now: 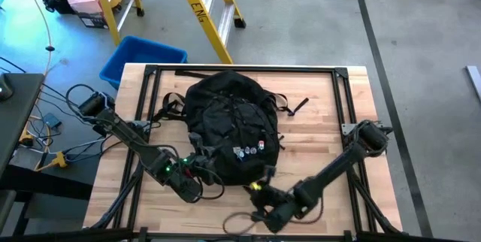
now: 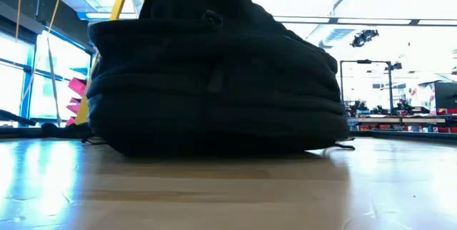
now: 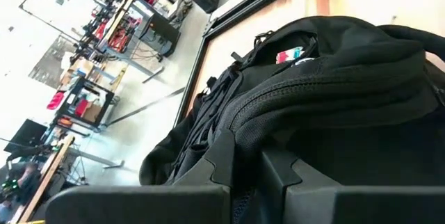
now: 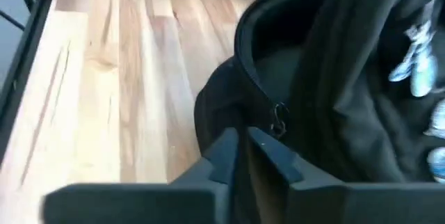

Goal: Unpack backpack
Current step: Open the black backpack

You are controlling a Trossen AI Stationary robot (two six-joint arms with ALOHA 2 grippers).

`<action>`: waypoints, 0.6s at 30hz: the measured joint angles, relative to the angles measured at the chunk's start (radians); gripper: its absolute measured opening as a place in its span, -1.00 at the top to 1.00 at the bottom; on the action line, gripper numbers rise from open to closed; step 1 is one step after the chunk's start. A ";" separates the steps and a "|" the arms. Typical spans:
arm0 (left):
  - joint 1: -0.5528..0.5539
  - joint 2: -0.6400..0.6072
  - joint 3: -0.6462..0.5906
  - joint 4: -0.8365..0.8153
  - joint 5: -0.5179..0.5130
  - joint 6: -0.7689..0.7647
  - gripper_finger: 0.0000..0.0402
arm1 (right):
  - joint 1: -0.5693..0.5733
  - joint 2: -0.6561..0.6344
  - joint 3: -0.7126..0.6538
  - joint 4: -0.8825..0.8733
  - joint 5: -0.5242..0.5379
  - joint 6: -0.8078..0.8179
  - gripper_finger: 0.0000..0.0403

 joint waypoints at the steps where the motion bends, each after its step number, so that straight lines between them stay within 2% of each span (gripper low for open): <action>1: -0.002 0.000 0.000 -0.001 0.000 0.000 0.96 | -0.017 0.000 0.000 -0.008 -0.027 0.031 0.73; 6: -0.004 0.000 0.000 0.000 0.028 -0.002 0.95 | -0.078 0.003 0.000 -0.047 -0.103 0.165 0.24; 10: -0.005 0.000 0.000 -0.001 0.041 -0.008 0.95 | -0.100 0.012 0.000 -0.059 -0.142 0.246 -0.05; 14: -0.005 0.000 0.000 -0.003 0.055 -0.018 0.95 | -0.112 0.047 0.000 -0.062 -0.142 0.292 -0.16; 18: -0.004 0.001 0.000 -0.002 0.065 -0.026 0.95 | -0.132 0.053 0.001 -0.089 -0.166 0.340 -0.13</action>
